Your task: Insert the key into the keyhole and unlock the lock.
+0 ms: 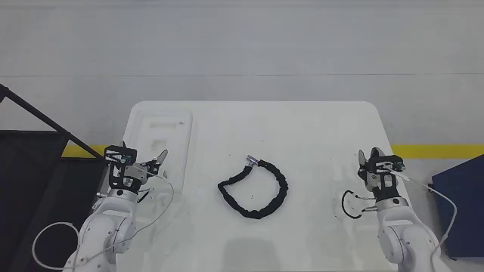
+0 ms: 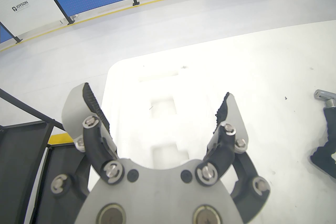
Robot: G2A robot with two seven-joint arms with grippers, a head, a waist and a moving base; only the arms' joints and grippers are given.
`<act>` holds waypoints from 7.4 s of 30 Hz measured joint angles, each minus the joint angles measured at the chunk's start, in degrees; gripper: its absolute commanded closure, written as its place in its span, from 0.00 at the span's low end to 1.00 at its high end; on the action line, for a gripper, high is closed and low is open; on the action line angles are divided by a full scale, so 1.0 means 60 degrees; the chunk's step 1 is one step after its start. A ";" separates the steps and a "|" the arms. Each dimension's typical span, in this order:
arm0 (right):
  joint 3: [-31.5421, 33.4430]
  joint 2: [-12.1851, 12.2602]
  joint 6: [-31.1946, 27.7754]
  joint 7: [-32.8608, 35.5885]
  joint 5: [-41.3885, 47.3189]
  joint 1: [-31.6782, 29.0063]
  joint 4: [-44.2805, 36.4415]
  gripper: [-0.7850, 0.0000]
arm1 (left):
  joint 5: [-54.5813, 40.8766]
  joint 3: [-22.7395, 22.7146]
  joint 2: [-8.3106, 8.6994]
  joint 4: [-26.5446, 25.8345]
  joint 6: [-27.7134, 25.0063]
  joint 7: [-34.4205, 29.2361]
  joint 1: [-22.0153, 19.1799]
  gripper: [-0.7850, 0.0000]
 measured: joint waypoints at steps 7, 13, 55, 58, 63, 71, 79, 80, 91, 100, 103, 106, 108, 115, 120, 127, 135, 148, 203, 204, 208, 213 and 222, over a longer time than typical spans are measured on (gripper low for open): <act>0.0000 0.0000 0.0000 0.0000 0.0000 0.0000 0.0000 0.70 | 0.0000 0.0000 0.0000 0.0000 0.0000 0.0000 0.0000 0.00; 0.0000 0.0000 0.0000 0.0000 0.0000 0.0000 0.0000 0.70 | 0.0000 0.0000 0.0000 0.0000 0.0000 0.0000 0.0000 0.00; 0.0000 0.0000 0.0000 0.0000 0.0000 0.0000 0.0000 0.00 | -0.2715 -0.2029 0.0594 -0.3221 -0.5882 -0.7546 -0.0018 0.00; 0.0000 0.0000 0.0000 0.0000 0.0000 0.0000 0.0000 0.00 | -0.3544 -0.2019 0.0675 -0.3431 -0.5831 -0.8873 -0.0316 0.00; 0.0000 0.0000 0.0000 0.0000 0.0000 0.0000 0.0000 0.00 | -0.5946 -0.1800 0.0806 -0.3345 -0.4627 -1.1681 -0.0924 0.00; 0.0000 0.0000 0.0000 0.0000 0.0000 0.0000 0.0000 0.00 | -0.7495 -0.1702 0.0932 -0.3222 -0.3393 -1.3575 -0.1966 0.00; 0.0000 0.0000 0.0000 0.0000 0.0000 0.0000 0.0000 0.00 | -0.7494 -0.1703 0.0932 -0.3223 -0.3396 -1.3571 -0.1963 0.00; 0.0000 0.0000 0.0000 0.0000 0.0000 0.0000 0.0000 0.00 | -0.7494 -0.1703 0.0932 -0.3223 -0.3396 -1.3571 -0.1963 0.00; 0.0000 0.0000 0.0000 0.0000 0.0000 0.0000 0.0000 0.00 | -0.6624 -0.0942 0.0986 -0.3344 -0.3061 -1.3436 -0.1900 0.00; 0.0000 0.0000 0.0000 0.0000 0.0000 0.0000 0.0000 0.00 | -0.5204 0.0268 0.1047 -0.2309 -0.1197 -1.4497 -0.3144 0.00; 0.0000 0.0000 0.0000 0.0000 0.0000 0.0000 0.0000 0.00 | -0.5058 0.0589 0.1044 -0.1644 -0.0694 -1.4551 -0.3779 0.00; 0.0000 0.0000 0.0000 0.0000 0.0000 0.0000 0.0000 0.00 | -0.5079 0.0894 0.1020 -0.1077 -0.0440 -1.4238 -0.4260 0.00; 0.0000 0.0000 0.0000 0.0000 0.0000 0.0000 0.0000 0.00 | -0.5031 0.1063 0.1025 -0.0856 -0.0473 -1.4188 -0.4420 0.00; 0.0000 0.0000 0.0000 0.0000 0.0000 0.0000 0.0000 0.00 | -0.4820 0.1340 0.1079 -0.0430 -0.0457 -1.4371 -0.4546 0.12; 0.0000 0.0000 0.0000 0.0000 0.0000 0.0000 0.0000 0.00 | -0.4778 0.1464 0.1105 -0.0110 -0.0453 -1.4206 -0.4618 0.19; 0.0000 0.0000 0.0000 0.0000 0.0000 0.0000 0.0000 0.00 | -0.4641 0.1657 0.1138 0.0237 -0.0439 -1.4063 -0.4723 0.23; 0.0000 0.0000 0.0000 0.0000 0.0000 0.0000 0.0000 0.00 | -0.4188 0.1911 0.1187 0.0532 -0.0358 -1.4168 -0.4855 0.43; 0.0000 0.0000 0.0000 0.0000 0.0000 0.0000 0.0000 0.00 | -0.3964 0.2133 0.1240 0.0731 -0.0046 -1.4488 -0.5012 0.61; 0.0000 0.0000 0.0000 0.0000 0.0000 0.0000 0.0000 0.00 | -0.3974 0.3290 0.1579 0.1172 0.0875 -1.4667 -0.5854 1.00; 0.0000 0.0000 0.0000 0.0000 0.0000 0.0000 0.0000 0.00 | -0.3944 0.3297 0.1589 0.1186 0.0894 -1.4667 -0.5863 1.00; 0.0000 0.0000 0.0000 0.0000 0.0000 0.0000 0.0000 0.00 | -0.3859 0.3246 0.1666 0.1067 0.0908 -1.4667 -0.5846 1.00; 0.0000 0.0000 0.0000 0.0000 0.0000 0.0000 0.0000 0.00 | -0.3580 0.2875 0.1887 0.0621 0.0805 -1.4667 -0.5647 1.00; 0.0000 0.0000 0.0000 0.0000 0.0000 0.0000 0.0000 0.00 | -0.4664 0.1582 0.2368 -0.0925 0.0597 -1.4667 -0.5062 1.00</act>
